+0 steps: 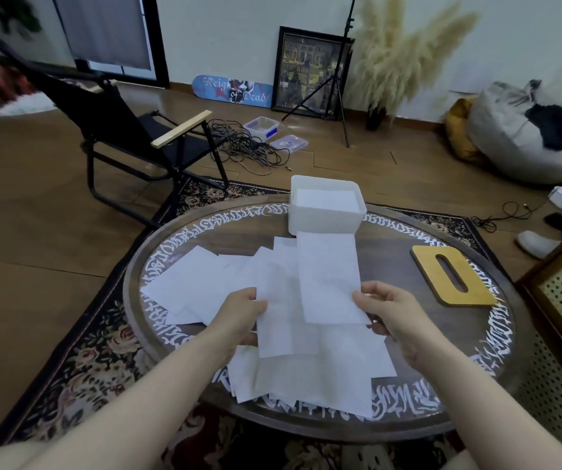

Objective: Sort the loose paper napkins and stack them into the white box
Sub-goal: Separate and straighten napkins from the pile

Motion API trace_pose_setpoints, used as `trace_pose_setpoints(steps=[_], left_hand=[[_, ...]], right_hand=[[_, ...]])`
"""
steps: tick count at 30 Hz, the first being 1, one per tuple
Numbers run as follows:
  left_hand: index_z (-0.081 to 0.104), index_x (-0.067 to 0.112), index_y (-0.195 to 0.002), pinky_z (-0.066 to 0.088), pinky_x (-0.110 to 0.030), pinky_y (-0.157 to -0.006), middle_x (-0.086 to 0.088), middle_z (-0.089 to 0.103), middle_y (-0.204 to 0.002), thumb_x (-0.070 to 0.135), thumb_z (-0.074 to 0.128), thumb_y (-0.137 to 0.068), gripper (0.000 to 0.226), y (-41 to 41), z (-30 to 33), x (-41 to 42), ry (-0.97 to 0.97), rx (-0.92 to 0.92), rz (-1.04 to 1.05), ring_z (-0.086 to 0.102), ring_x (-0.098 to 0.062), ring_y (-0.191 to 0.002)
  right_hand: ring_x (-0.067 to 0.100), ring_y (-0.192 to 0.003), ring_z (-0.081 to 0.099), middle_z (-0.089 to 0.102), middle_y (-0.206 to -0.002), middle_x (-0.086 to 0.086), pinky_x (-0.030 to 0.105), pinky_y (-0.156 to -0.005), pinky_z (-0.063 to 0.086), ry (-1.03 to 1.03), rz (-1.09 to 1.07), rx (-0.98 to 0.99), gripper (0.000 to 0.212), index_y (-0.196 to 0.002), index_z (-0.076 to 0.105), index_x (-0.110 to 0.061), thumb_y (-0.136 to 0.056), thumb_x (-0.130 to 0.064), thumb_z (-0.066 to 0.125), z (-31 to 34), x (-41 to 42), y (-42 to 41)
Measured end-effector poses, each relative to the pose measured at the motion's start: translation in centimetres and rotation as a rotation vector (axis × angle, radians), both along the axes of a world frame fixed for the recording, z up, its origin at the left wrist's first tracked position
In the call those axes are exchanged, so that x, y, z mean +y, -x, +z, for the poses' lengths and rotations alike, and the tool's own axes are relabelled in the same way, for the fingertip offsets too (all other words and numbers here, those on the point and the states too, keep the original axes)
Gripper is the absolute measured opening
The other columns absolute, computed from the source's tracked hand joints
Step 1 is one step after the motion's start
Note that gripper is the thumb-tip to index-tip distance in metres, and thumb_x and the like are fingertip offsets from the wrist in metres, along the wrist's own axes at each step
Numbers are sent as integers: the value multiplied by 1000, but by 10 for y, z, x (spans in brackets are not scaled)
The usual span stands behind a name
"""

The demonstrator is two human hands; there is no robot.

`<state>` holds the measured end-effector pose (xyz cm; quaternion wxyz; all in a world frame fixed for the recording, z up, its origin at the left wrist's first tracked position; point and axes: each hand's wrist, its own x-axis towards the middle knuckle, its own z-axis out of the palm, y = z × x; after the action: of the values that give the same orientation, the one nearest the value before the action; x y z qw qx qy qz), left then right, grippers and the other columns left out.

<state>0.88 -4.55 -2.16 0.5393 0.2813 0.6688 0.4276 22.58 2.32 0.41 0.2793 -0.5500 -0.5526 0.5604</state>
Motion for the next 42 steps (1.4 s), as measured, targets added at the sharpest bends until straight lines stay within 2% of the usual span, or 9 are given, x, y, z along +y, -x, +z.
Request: trace_pose_setpoints(steps=[10,14,18,24,28,32,35,38,42], left_hand=[[68,17,-104,52,-29,-54,-7,72,-94,6,42,-97,29,-4,3,0,-29,-142,-7,66,-26,-79],[68,17,-108,53,-30,-58,-10,72,-102,10,43,-99,27,-1,3,-4,-43,-149,9,67,-29,-86],[67,18,-108,54,-33,-62,-12,71,-106,10,43,-98,27,3,2,-4,-52,-160,30,65,-32,-91],[67,19,-109,52,-32,-61,-11,72,-105,11,44,-98,27,3,3,-4,-67,-173,8,67,-33,-94],[66,17,-108,52,-31,-61,-8,71,-104,20,40,-101,27,1,3,-4,-57,-137,-14,66,-30,-93],[64,22,-109,53,-31,-66,-3,72,-104,47,40,-99,36,1,3,-5,-9,-153,-37,68,-23,-94],[62,15,-115,53,-31,-67,-4,70,-107,24,58,-94,22,-1,1,-7,-61,-66,-50,68,-21,-94],[61,11,-113,52,-26,-61,-5,69,-103,4,59,-91,23,-1,1,-6,-86,-16,-11,66,-20,-87],[62,9,-109,53,-30,-68,-11,67,-108,-1,58,-89,22,9,2,-5,-95,7,81,65,-27,-91]], right_hand=[[12,-47,41,56,-53,-2,15,-46,29,10,129,-26,7,-86,64,-11,-91,-6,61,-9,-15,27],[12,-50,47,58,-54,-5,15,-51,32,-9,133,-82,4,-86,65,-15,-88,-12,66,-11,-17,30],[7,-62,53,61,-71,-6,8,-53,40,-41,141,-132,19,-102,64,-16,-85,-23,71,-11,-16,31],[11,-74,56,69,-93,-6,23,-64,37,213,210,-120,29,-108,63,-22,-85,-37,69,-11,-14,35],[11,-69,53,71,-88,-5,23,-61,33,237,220,-93,20,-95,69,-16,-81,-29,74,-17,-16,39],[9,-63,51,68,-77,-7,23,-58,31,148,192,-101,14,-90,67,-16,-81,-23,74,-16,-17,42],[2,-54,53,65,-72,-4,15,-53,34,123,200,-76,13,-93,67,-11,-83,-17,72,-15,-18,44],[-1,-45,53,64,-66,-1,8,-46,36,84,217,-71,7,-85,63,-9,-84,-10,70,-14,-17,47],[12,-59,56,68,-66,-1,23,-68,45,-64,198,-199,7,-84,64,-15,-83,-11,71,-18,-7,42]])
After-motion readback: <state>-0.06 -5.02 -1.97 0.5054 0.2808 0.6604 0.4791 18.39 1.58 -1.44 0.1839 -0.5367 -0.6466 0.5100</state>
